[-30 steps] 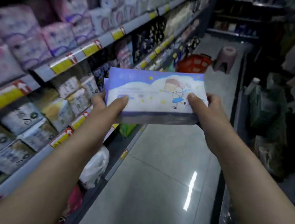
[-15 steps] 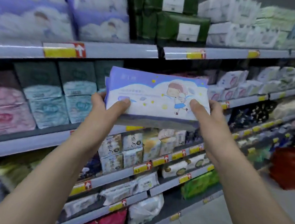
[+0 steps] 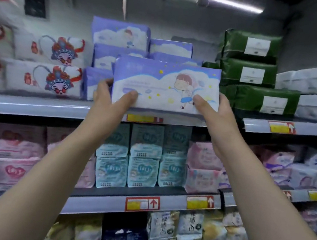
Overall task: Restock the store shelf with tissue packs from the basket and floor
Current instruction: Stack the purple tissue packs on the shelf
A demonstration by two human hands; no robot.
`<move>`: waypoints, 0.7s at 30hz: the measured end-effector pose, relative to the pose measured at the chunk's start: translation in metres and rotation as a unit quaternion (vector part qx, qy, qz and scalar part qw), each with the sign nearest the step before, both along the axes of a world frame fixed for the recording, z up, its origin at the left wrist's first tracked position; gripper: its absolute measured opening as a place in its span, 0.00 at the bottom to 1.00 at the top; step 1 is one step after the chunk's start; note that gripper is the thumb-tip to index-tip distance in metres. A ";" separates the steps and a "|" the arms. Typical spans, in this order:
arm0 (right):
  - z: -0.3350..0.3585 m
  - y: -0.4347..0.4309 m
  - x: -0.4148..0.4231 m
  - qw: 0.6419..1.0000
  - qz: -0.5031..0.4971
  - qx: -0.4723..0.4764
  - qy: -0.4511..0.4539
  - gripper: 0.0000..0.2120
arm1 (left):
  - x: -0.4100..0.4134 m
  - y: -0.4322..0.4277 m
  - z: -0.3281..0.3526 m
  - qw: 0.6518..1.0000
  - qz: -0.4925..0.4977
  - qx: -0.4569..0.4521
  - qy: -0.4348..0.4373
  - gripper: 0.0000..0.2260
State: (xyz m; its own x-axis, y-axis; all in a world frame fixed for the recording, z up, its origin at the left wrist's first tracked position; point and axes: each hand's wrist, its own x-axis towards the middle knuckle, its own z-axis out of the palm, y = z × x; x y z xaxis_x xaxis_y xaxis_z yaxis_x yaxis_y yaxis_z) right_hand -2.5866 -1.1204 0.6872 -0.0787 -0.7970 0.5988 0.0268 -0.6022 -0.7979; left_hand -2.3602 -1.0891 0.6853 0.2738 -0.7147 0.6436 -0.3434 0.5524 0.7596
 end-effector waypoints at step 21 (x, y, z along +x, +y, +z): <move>0.090 -0.174 0.159 0.988 -0.072 -0.063 0.117 0.28 | 0.134 -0.136 0.077 0.978 0.157 -0.043 -0.129 0.22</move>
